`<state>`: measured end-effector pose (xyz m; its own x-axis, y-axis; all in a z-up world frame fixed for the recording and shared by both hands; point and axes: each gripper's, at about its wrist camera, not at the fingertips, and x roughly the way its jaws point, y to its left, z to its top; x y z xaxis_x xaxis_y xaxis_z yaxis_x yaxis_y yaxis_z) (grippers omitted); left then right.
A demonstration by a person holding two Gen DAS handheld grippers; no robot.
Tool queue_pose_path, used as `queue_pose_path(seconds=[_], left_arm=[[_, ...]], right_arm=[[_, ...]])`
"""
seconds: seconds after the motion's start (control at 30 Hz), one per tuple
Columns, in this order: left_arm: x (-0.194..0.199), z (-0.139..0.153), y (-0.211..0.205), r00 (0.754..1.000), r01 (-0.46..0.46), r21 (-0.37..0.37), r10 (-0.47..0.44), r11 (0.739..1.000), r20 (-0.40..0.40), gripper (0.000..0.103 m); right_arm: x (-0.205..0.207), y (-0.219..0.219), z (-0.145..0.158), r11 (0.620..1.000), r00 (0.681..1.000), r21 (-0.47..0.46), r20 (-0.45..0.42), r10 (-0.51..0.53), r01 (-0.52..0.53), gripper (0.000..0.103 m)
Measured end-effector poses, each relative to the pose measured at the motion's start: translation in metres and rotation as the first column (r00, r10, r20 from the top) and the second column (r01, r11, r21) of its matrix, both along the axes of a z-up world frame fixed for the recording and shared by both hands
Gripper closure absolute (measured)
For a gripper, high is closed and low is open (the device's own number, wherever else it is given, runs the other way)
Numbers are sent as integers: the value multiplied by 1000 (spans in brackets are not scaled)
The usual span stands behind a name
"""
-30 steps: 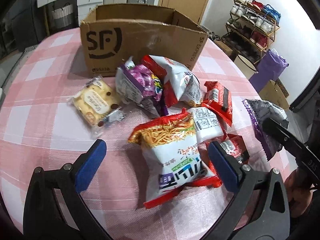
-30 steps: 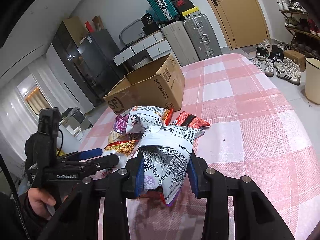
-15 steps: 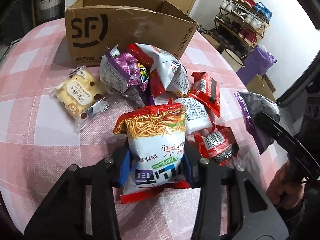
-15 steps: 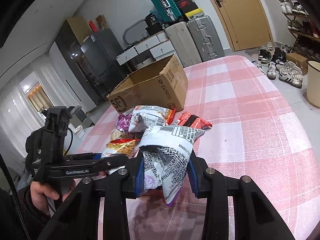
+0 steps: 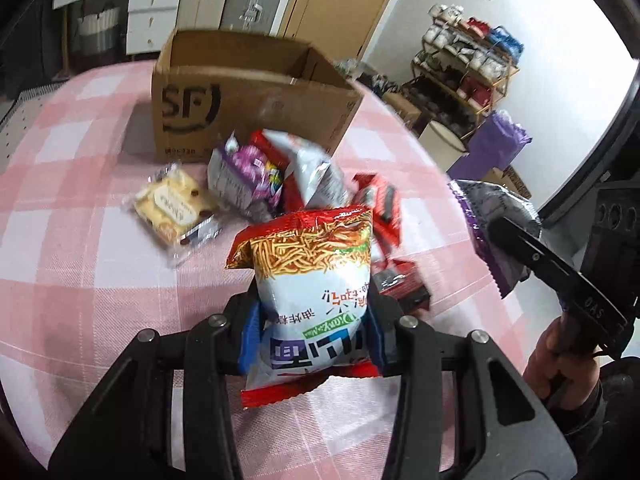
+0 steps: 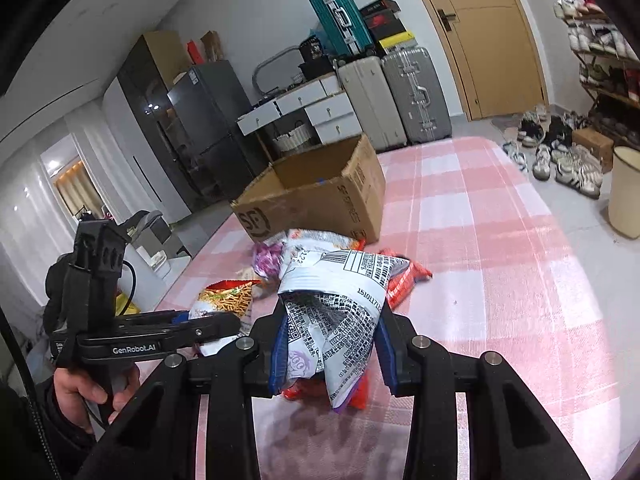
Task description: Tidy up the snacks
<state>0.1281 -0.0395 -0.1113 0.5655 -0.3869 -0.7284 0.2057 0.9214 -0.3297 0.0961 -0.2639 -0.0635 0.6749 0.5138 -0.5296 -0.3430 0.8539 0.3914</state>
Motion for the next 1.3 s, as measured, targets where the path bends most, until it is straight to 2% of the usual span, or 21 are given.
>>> queue_pose_path(seconds=[0.37,0.77,0.9,1.03,1.3], left_arm=[[-34,63,24,989,-6,-27,10,1000,151,63],[-63,149,58,951,-12,-47,26,999,309,63],[-66,174,67,941,-18,-37,30,999,337,63],[-70,196,81,933,-35,-60,54,998,355,63],[-50,231,102,918,-68,-55,84,996,387,63]], right_arm=[[-17,21,56,999,995,-1,94,42,-42,66],[-22,65,126,994,975,-35,196,106,-102,66],[-17,79,140,993,970,-41,212,118,-112,66],[-5,86,156,993,966,-36,228,120,-115,66],[37,89,179,992,969,-35,214,128,-123,66]])
